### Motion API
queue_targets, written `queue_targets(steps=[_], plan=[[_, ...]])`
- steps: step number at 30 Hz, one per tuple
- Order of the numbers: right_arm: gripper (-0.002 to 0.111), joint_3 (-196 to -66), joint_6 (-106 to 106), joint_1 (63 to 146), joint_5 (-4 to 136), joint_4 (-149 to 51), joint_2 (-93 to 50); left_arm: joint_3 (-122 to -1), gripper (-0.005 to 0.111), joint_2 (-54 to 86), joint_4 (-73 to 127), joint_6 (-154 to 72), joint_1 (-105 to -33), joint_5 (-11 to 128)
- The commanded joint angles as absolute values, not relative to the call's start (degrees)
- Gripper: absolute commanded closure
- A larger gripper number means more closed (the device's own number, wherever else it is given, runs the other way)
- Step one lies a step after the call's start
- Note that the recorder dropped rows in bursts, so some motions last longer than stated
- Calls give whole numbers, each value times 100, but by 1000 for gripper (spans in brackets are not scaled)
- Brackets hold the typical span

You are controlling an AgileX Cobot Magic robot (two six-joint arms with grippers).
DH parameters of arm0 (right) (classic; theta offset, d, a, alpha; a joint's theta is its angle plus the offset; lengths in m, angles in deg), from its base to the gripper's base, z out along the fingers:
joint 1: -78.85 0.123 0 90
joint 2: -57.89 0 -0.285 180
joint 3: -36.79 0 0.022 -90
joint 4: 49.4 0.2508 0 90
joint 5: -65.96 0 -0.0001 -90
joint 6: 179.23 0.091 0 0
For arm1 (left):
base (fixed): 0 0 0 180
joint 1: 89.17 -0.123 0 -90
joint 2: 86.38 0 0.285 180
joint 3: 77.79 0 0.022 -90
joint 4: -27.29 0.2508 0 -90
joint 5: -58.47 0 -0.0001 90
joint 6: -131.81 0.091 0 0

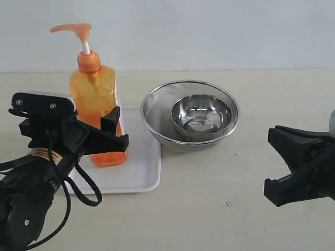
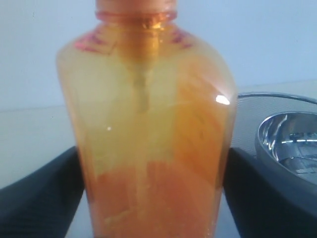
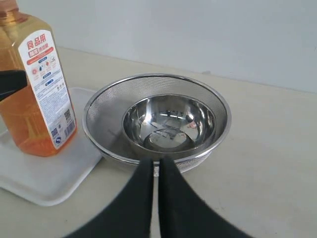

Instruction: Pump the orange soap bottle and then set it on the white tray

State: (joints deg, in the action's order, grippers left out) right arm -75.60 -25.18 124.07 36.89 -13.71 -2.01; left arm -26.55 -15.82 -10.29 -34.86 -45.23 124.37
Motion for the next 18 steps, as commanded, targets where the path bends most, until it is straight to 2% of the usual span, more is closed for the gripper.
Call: queue_targets(steps=[1,18], plan=[[108,-7530,-2525,12392,3696,-1375,-172,-2661,102,-1544,-621,-3671,-4721,12735],[108,-7530,-2525,12392,3704,-1375,-172,-2661,102,-1544,-153,-3779,-4832,12592]])
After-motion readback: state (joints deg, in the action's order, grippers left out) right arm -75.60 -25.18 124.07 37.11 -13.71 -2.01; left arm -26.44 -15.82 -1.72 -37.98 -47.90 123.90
